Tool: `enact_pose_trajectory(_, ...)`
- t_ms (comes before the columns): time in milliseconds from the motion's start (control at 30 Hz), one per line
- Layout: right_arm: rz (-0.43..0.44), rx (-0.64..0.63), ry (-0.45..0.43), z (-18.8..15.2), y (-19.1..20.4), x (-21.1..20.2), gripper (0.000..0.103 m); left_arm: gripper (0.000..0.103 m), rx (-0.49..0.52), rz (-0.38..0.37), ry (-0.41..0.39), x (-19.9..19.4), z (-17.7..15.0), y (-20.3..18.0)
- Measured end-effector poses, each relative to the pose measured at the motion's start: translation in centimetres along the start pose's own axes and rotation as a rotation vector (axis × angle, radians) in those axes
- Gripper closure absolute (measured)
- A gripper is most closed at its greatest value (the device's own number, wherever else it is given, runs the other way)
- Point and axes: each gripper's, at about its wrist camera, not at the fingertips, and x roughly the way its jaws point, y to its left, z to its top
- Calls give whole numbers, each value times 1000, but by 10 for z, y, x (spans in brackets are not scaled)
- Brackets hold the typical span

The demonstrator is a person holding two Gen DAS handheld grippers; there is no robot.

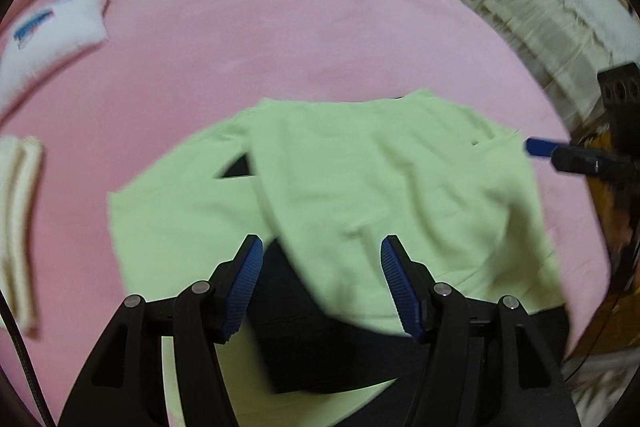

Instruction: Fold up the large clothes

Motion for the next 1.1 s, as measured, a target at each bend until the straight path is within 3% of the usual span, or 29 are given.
enact_pose_trajectory(100,23,68,2,-4,11,23,37,44,-88,4,100,33,3,-25)
enact_pose_trajectory(167,12,107,24,-13,12,44,65,63,-154,-28,124,58,-2,-26)
enact_pose_trajectory(233,-28,157,56,-26,11,71,82,69,-186,-23,138,76,-9,-26)
enact_pose_trajectory(333,-91,204,141,-51,5,104,91,69,-144,41,145,94,-19,-24)
enact_pose_trajectory(400,-150,212,139,-63,-3,110,103,69,-129,24,140,97,-22,-18)
enact_pose_trajectory(500,-139,280,35,-78,-24,97,103,73,-133,-5,145,98,-25,-7)
enact_pose_trajectory(567,-220,333,-30,-86,-37,86,103,93,-156,8,149,98,-26,4)
enact_pose_trajectory(600,-211,357,-52,-89,-41,81,103,96,-160,18,150,99,-27,8)
enact_pose_trajectory(700,-267,379,-100,-94,-37,71,103,96,-180,4,134,100,-29,18)
enact_pose_trajectory(833,-417,276,-139,-101,-11,56,103,95,-184,60,82,81,-43,10)
enact_pose_trajectory(867,-398,262,-153,-105,-4,52,101,94,-188,51,61,73,-51,6)
enact_pose_trajectory(933,-278,251,-164,-122,8,47,101,91,-193,1,38,59,-67,-4)
enact_pose_trajectory(1000,-202,236,-132,-133,19,51,101,91,-193,-43,70,53,-91,-20)
enact_pose_trajectory(1100,-135,221,-53,-165,39,64,101,91,-189,-12,94,46,-126,-40)
